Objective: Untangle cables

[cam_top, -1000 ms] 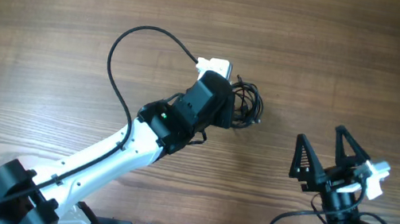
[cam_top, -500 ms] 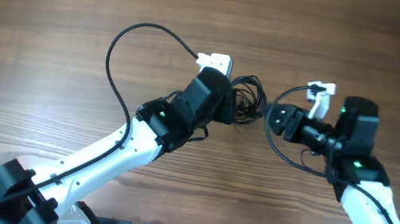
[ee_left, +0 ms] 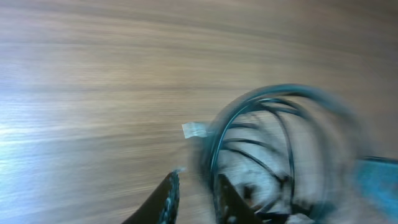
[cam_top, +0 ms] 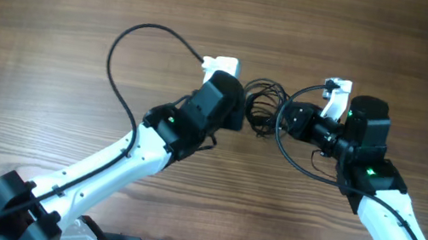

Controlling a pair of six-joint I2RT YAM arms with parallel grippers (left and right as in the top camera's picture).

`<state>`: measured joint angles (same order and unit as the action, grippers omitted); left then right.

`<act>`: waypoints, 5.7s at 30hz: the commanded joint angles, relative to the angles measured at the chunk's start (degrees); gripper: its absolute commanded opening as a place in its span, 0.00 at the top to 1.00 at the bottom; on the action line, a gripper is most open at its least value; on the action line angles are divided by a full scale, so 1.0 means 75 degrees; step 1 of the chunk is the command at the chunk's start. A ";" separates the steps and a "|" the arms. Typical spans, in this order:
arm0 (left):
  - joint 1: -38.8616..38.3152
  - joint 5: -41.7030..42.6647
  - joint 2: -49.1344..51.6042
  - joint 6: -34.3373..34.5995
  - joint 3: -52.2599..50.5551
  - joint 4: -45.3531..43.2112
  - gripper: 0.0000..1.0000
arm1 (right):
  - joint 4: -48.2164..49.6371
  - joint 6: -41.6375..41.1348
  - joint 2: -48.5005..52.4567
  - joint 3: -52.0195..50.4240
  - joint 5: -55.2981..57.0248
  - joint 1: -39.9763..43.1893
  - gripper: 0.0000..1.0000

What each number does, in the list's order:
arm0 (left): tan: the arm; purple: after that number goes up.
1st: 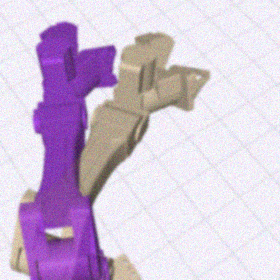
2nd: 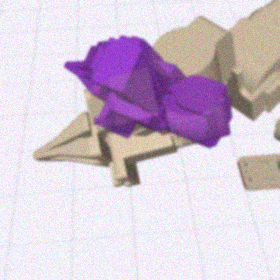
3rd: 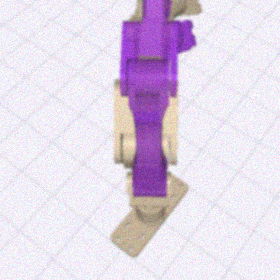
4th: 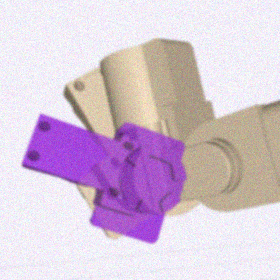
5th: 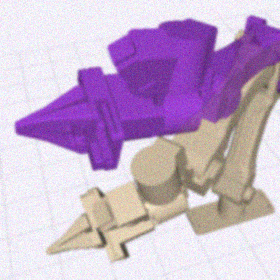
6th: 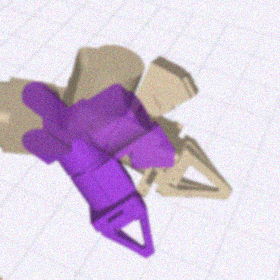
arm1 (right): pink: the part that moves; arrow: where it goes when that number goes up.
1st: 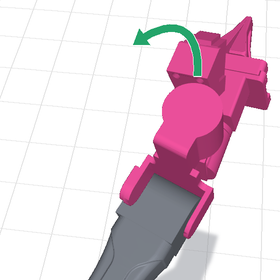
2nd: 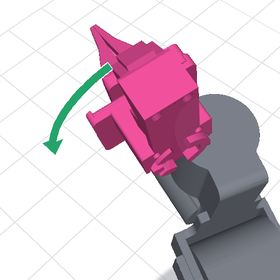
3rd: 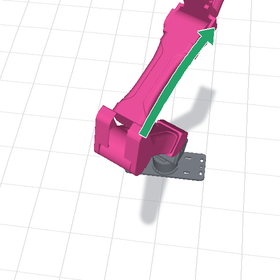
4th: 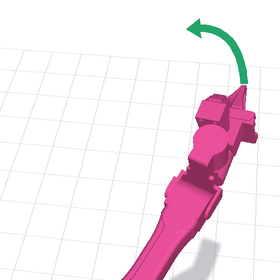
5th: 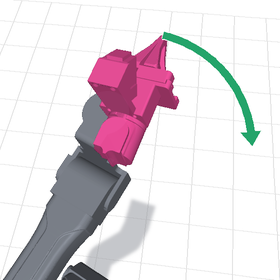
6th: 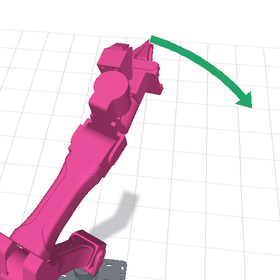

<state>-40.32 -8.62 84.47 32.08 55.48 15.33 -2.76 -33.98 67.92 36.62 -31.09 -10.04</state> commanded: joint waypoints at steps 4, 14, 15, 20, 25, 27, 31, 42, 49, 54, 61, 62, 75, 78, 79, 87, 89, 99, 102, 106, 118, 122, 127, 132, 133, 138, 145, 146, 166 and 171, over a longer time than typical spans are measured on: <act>0.0854 0.3818 -0.0574 -0.0484 0.0079 -0.0565 0.54 | -0.0239 0.0160 -0.0685 0.0647 0.0388 -0.0017 0.95; 0.2294 0.4162 -0.1617 -0.0189 0.0076 0.0093 0.13 | 0.2066 -0.2017 -0.0694 0.0647 -0.1807 -0.0017 0.96; 0.2229 0.4310 -0.1571 -0.0189 0.0076 0.0079 0.12 | 0.2282 -0.2326 -0.0691 0.0647 -0.1888 -0.0017 0.96; 0.2046 0.4371 -0.1309 -0.0239 0.0076 -0.0262 0.08 | 0.4057 -0.3439 -0.0688 0.0647 -0.3789 -0.0017 0.96; 0.2040 0.4377 -0.1288 -0.0242 0.0076 -0.0490 0.08 | 0.4436 -0.4019 -0.0685 0.0647 -0.4374 -0.0017 0.96; 0.2040 0.4639 -0.1288 -0.0248 0.0076 -0.0548 0.09 | 0.4313 -0.4054 -0.0685 0.0644 -0.4666 -0.0017 0.96; 0.2043 0.6642 -0.1288 -0.1169 0.0076 -0.1425 0.11 | 0.3806 -0.4048 -0.0618 0.0638 -0.4581 -0.0015 0.96; 0.2046 0.4739 -0.0822 -0.1166 0.0076 -0.0530 0.10 | 0.4911 -0.4558 -0.0484 0.0638 -0.4255 -0.0017 0.96; 0.2049 0.4715 -0.0796 -0.1134 0.0076 -0.0752 0.00 | 0.8778 -0.6484 -0.0484 0.0979 -0.3821 0.0685 0.96; 0.2055 0.4572 -0.0790 -0.1131 0.0076 -0.0694 0.00 | 0.8364 -0.6886 -0.0487 0.2337 -0.3727 0.1451 0.95; 0.2055 0.3710 -0.0790 -0.0947 0.0076 -0.0694 0.00 | 0.1813 -0.1740 -0.0437 0.5872 -0.0405 0.1448 0.95; 0.2055 0.3710 -0.0790 -0.0947 0.0076 -0.0691 0.00 | 0.0519 -0.0979 -0.0329 0.6752 0.0784 0.1451 0.95; 0.2055 0.3710 -0.0790 -0.0956 0.0076 -0.0705 0.00 | 0.2693 -0.2929 0.0239 0.7895 0.3142 0.1451 0.95; 0.2055 0.3710 -0.0790 -0.0956 0.0076 -0.0664 0.00 | 0.4036 -0.3037 0.0341 0.7965 0.4258 0.1451 0.95; 0.2055 0.3710 -0.0787 -0.0956 0.0076 -0.0650 0.00 | 0.4028 -0.3002 0.0318 0.8090 0.4194 0.1448 0.95; 0.2055 0.3707 -0.0787 -0.0959 0.0076 -0.0638 0.00 | -0.0568 0.0965 0.1064 1.0159 0.5184 0.1448 0.96; 0.2055 0.3707 -0.0787 -0.0959 0.0076 -0.0641 0.00 | -0.1227 0.1201 0.1309 1.0159 0.3238 0.1448 0.96; 0.2052 0.5155 -0.0790 -0.1507 0.0076 -0.1058 0.00 | -0.1807 -0.0536 0.2358 1.0159 -0.0425 0.1113 0.96; 0.2055 0.5237 -0.0790 -0.2087 0.0076 -0.1976 0.00 | -0.2792 -0.0691 0.2425 1.0156 -0.0423 0.0790 0.96; 0.2040 0.6403 -0.0790 -0.2084 0.0076 -0.3162 0.02 | -0.3220 -0.0842 0.2503 1.0156 -0.0437 0.0758 0.96; 0.0985 0.3346 -0.0600 -0.3652 0.0076 -0.3829 0.00 | -0.0041 -0.5595 0.2594 1.0153 -0.3357 0.0583 0.96; 0.0973 0.3171 -0.0574 -0.3622 0.0076 -0.4316 0.00 | 0.0079 -0.6167 0.2594 1.0153 -0.3716 0.0583 0.96; 0.0851 0.3678 -0.0574 -0.3620 0.0076 -0.4281 0.27 | 0.0105 -0.6277 0.2597 1.0153 -0.3748 0.0583 0.96; 0.0854 0.3975 -0.0562 -0.3622 0.0076 -0.4543 0.12 | 0.0102 -0.6365 0.2594 1.0153 -0.3905 0.0580 0.96; 0.0854 0.3893 -0.0551 -0.3622 0.0076 -0.4695 0.07 | 0.0099 -0.6438 0.2594 1.0153 -0.3963 0.0551 0.96; 0.0854 0.3354 -0.0423 -0.3622 0.0076 -0.5004 0.02 | 0.0105 -0.6499 0.2588 1.0153 -0.4243 0.0335 0.96; 0.0895 0.2570 -0.0131 -0.3622 0.0076 -0.5575 0.00 | 0.0108 -0.6694 0.2585 1.0153 -0.4473 0.0259 0.96; 0.0912 0.2559 -0.0117 -0.3620 0.0076 -0.5700 0.03 | 0.0111 -0.6694 0.2585 1.0153 -0.4470 0.0259 0.96; 0.1113 0.2798 -0.0895 -0.1985 0.0079 -0.6149 0.96 | -0.4065 -0.1431 0.2649 1.0153 -0.0723 0.1416 0.58; 0.1113 0.2795 -0.1839 -0.1990 0.0079 -0.7402 0.96 | -0.6443 -0.0691 0.2914 1.0153 0.1842 0.1842 0.29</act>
<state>-32.18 11.88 74.59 16.47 55.55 -35.42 -48.27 -45.08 88.36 112.62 -29.06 3.70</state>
